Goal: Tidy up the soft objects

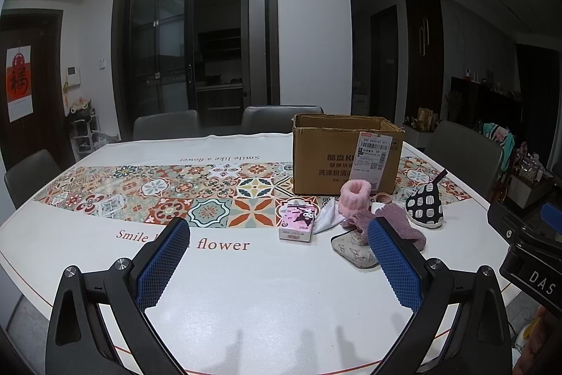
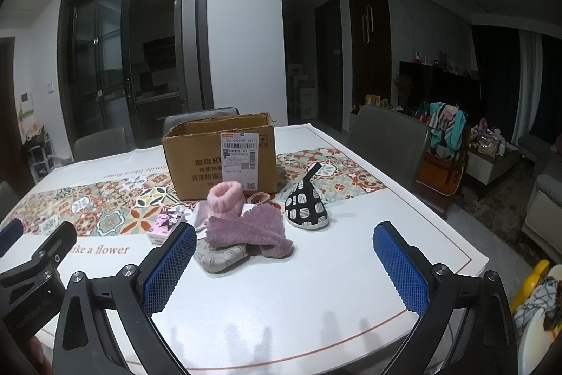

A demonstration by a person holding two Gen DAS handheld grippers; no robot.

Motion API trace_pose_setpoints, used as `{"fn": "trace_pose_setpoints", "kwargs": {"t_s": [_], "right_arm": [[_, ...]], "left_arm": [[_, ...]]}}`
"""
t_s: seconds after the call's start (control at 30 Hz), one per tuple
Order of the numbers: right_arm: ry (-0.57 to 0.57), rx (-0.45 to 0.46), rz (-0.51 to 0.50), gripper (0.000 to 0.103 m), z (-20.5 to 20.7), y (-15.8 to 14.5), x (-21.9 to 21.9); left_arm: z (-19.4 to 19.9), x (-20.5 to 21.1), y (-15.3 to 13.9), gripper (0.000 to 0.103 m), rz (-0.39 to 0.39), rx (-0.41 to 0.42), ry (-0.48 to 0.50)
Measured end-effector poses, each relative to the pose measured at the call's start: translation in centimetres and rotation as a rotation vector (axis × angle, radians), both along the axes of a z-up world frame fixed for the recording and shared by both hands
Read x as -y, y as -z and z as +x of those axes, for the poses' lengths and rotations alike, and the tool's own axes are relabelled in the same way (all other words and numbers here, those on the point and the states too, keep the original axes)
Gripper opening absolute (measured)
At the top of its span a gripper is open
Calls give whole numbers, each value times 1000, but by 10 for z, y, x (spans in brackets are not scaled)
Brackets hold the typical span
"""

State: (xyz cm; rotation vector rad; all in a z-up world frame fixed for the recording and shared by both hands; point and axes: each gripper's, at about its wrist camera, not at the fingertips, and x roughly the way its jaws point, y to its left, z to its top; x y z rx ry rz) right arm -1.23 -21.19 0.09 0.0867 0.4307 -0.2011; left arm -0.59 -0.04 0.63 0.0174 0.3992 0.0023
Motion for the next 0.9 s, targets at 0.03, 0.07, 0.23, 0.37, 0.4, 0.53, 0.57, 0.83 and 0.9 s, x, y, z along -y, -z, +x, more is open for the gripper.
{"fn": "trace_pose_setpoints", "kwargs": {"t_s": [0.03,0.07,0.23,0.37,0.4,0.53,0.57,0.83,0.9], "right_arm": [[-1,0,0,102,0,-1,0],[0,0,0,102,0,-1,0],[0,1,0,102,0,-2,0],[0,1,0,102,0,-2,0],[0,1,0,102,0,-1,0],[0,2,0,102,0,-1,0],[0,2,0,102,0,-2,0],[0,2,0,102,-1,-1,-1],[0,3,1,102,-1,-1,-1]], "left_arm": [[0,0,0,103,-1,-1,1],[0,0,0,103,-1,0,1],[0,0,0,103,0,0,-1],[0,0,0,103,0,-1,-1],[0,0,0,103,-1,0,0],[0,0,0,103,0,1,0],[0,0,0,103,0,1,-1],[0,0,1,103,-1,0,0],[0,1,0,103,-1,0,1]]}}
